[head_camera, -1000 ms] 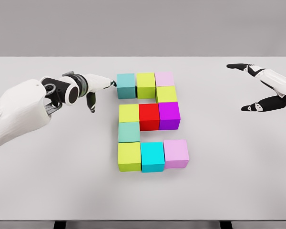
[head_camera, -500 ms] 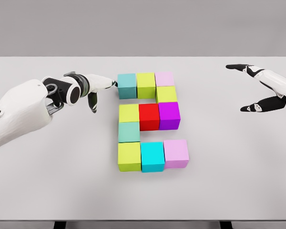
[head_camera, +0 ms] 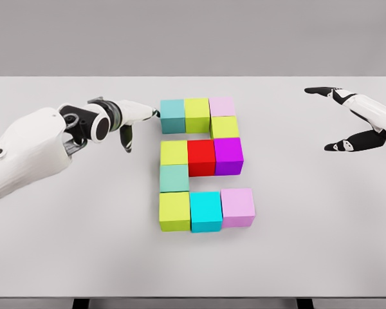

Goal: Assemble the squares on the desktop into the number 2

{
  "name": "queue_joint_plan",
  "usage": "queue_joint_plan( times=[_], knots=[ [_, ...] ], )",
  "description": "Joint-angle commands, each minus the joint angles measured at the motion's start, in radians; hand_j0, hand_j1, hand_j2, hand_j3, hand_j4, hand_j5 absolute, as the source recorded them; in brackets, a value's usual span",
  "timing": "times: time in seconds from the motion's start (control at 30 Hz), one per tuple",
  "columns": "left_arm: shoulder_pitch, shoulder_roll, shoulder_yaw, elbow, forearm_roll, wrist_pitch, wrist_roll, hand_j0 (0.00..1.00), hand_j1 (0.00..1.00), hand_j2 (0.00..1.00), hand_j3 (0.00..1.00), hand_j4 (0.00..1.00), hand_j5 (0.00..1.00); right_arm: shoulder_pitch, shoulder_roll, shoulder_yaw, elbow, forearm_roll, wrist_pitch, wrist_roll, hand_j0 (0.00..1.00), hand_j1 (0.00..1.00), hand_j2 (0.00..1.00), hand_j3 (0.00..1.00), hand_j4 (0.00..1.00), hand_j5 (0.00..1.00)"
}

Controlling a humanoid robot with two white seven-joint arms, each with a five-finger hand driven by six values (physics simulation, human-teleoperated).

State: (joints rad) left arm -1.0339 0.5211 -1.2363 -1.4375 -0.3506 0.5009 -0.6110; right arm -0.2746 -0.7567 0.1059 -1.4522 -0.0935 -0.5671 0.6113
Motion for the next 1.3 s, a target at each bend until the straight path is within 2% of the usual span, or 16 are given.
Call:
queue_joint_plan(
  times=[0.0, 0.43, 0.5, 0.57, 0.6, 0.63, 0.67, 0.73, 0.77, 0.83, 0.9, 0.93, 1.0, 1.07, 1.27],
  knots=[
    [0.0, 0.0, 0.001, 0.0, -0.005, -0.002, 0.0, 1.0, 1.0, 1.0, 1.0, 1.0, 1.0, 0.0, -0.001, 0.0, 0.0, -0.008, 0.003, 0.0, 1.0, 1.0, 1.0, 1.0, 1.0, 1.0],
    [0.003, 0.016, 0.009, 0.002, -0.005, -0.002, 0.0, 1.0, 1.0, 1.0, 1.0, 1.0, 1.0, -0.002, -0.001, 0.0, 0.003, -0.008, 0.003, 0.0, 1.0, 1.0, 1.0, 1.0, 1.0, 1.0],
    [-0.002, 0.054, 0.02, -0.007, -0.001, -0.013, 0.0, 1.0, 1.0, 1.0, 1.0, 1.0, 1.0, 0.0, -0.001, 0.0, 0.001, -0.008, 0.003, 0.0, 1.0, 1.0, 1.0, 1.0, 1.0, 1.0],
    [0.006, 0.105, 0.099, -0.041, 0.004, -0.1, 0.0, 1.0, 1.0, 1.0, 1.0, 1.0, 1.0, 0.0, -0.001, 0.0, 0.003, -0.008, 0.003, 0.0, 1.0, 1.0, 1.0, 1.0, 1.0, 1.0],
    [0.018, 0.161, 0.19, -0.078, 0.007, -0.218, 0.0, 1.0, 1.0, 1.0, 1.0, 1.0, 1.0, 0.0, -0.001, 0.0, 0.003, -0.008, 0.003, 0.0, 1.0, 1.0, 1.0, 1.0, 1.0, 1.0],
    [0.023, 0.206, 0.227, -0.089, 0.016, -0.312, 0.0, 1.0, 1.0, 1.0, 1.0, 1.0, 1.0, 0.0, -0.001, 0.0, 0.003, -0.009, 0.003, 0.0, 1.0, 1.0, 1.0, 1.0, 1.0, 1.0],
    [0.049, 0.246, 0.297, -0.089, 0.053, -0.468, 0.0, 1.0, 1.0, 1.0, 1.0, 1.0, 1.0, 0.0, -0.001, 0.0, 0.003, -0.008, 0.003, 0.0, 1.0, 1.0, 1.0, 1.0, 1.0, 1.0],
    [0.155, 0.283, 0.535, -0.092, 0.14, -0.908, 0.0, 1.0, 1.0, 1.0, 1.0, 1.0, 1.0, 0.0, -0.001, 0.0, 0.003, -0.008, 0.003, 0.0, 1.0, 1.0, 1.0, 1.0, 1.0, 1.0],
    [0.21, 0.29, 0.625, -0.092, 0.174, -1.077, 0.0, 1.0, 1.0, 1.0, 1.0, 1.0, 1.0, 0.0, -0.001, 0.0, 0.003, -0.008, 0.003, 0.0, 1.0, 1.0, 1.0, 1.0, 1.0, 1.0],
    [0.342, 0.321, 0.842, -0.101, 0.326, -1.112, 0.0, 1.0, 1.0, 1.0, 1.0, 1.0, 1.0, 0.0, -0.001, 0.0, 0.003, -0.008, 0.003, 0.0, 1.0, 1.0, 1.0, 1.0, 1.0, 1.0],
    [0.452, 0.32, 0.977, -0.104, 0.525, -1.112, 0.0, 1.0, 1.0, 1.0, 1.0, 1.0, 1.0, 0.0, -0.001, 0.0, 0.003, -0.008, 0.003, 0.0, 1.0, 1.0, 1.0, 1.0, 1.0, 1.0],
    [0.492, 0.318, 1.008, -0.104, 0.579, -1.112, 0.0, 1.0, 1.0, 1.0, 1.0, 1.0, 1.0, -0.002, -0.001, 0.0, 0.003, -0.008, 0.003, 0.0, 1.0, 1.0, 1.0, 1.0, 1.0, 1.0],
    [0.615, 0.318, 1.075, -0.109, 0.694, -1.112, 0.0, 1.0, 1.0, 1.0, 1.0, 1.0, 1.0, -0.002, -0.001, 0.0, 0.004, -0.008, 0.003, 0.0, 1.0, 1.0, 1.0, 1.0, 1.0, 1.0],
    [0.676, 0.318, 1.086, -0.107, 0.756, -1.112, 0.0, 1.0, 1.0, 1.0, 1.0, 1.0, 1.0, -0.002, -0.001, 0.0, 0.004, -0.008, 0.001, 0.0, 1.0, 1.0, 1.0, 1.0, 1.0, 1.0],
    [0.749, 0.31, 1.08, -0.106, 0.749, -1.112, 0.0, 1.0, 1.0, 1.0, 1.0, 1.0, 1.0, 0.0, -0.003, -0.002, 0.006, -0.008, 0.003, 0.0, 1.0, 1.0, 1.0, 1.0, 1.0, 1.0]
  ],
)
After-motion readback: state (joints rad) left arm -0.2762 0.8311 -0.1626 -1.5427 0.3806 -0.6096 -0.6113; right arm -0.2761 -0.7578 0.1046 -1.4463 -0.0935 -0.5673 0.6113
